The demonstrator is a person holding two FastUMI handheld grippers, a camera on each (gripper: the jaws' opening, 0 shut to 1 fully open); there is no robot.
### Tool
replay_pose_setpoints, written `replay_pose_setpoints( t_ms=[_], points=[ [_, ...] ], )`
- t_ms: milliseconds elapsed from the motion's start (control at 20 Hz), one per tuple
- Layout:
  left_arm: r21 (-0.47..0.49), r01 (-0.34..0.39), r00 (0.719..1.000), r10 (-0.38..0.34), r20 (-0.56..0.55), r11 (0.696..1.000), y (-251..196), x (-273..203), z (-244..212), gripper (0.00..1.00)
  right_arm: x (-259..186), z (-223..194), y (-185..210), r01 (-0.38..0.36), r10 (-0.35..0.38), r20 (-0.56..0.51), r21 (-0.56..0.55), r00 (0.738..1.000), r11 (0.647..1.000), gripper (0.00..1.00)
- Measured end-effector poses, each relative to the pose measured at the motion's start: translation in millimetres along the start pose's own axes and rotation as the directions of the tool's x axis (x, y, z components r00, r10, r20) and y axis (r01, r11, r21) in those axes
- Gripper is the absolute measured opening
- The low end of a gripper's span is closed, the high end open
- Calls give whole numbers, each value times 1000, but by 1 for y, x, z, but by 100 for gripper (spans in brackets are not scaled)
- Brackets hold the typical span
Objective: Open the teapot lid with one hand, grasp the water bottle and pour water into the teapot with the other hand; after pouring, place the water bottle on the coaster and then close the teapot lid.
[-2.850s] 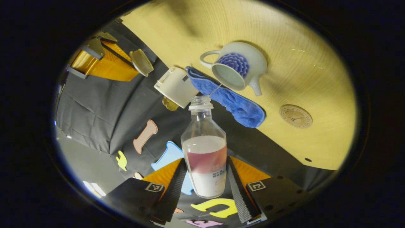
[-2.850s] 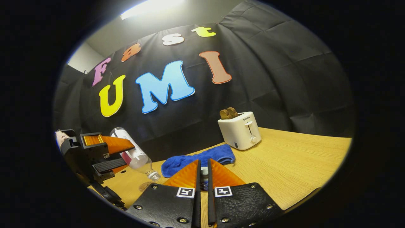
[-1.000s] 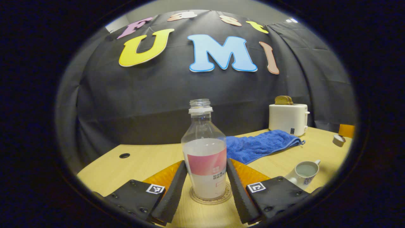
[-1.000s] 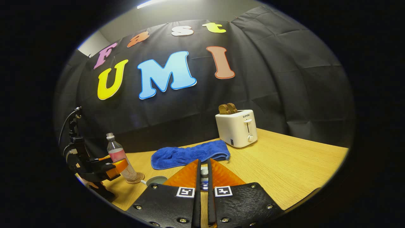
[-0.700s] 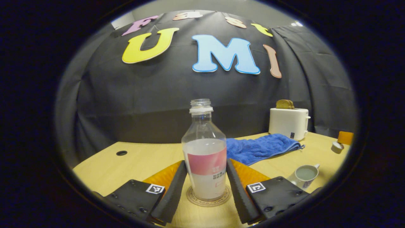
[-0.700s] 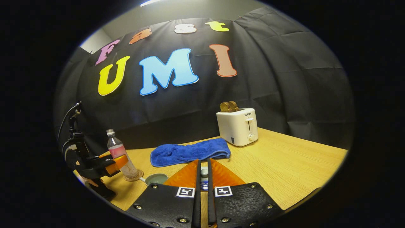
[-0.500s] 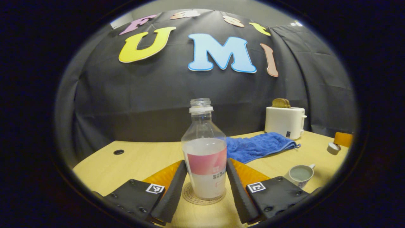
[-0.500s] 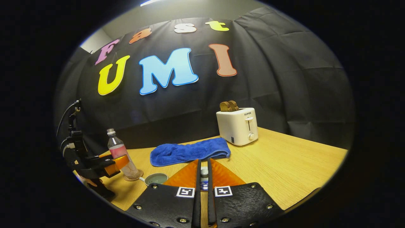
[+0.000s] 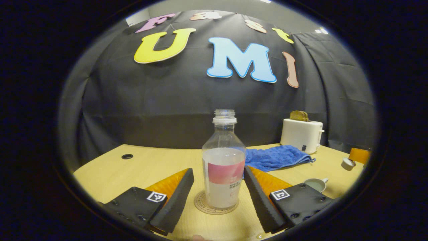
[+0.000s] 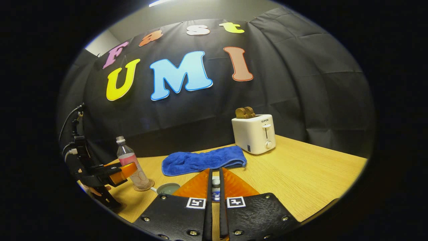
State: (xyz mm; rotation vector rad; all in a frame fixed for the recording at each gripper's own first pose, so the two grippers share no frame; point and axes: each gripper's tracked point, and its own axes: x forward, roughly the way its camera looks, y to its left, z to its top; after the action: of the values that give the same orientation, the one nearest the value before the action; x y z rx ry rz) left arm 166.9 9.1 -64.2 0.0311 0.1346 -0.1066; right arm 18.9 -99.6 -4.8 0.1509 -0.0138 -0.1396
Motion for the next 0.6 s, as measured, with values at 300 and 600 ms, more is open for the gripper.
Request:
replay_pose_setpoints(
  t_ms=[300, 600],
  points=[
    [-9, 13, 999, -13, 41, 1000, 5, -40, 18, 100, 1, -1, 16, -45, 45, 1, -16, 999, 999, 8],
    [-1, 0, 995, 0, 102, 1000, 14, -95, 40, 100, 7, -16, 43, -121, 120, -41, -21, 992, 992, 8]
  ],
)
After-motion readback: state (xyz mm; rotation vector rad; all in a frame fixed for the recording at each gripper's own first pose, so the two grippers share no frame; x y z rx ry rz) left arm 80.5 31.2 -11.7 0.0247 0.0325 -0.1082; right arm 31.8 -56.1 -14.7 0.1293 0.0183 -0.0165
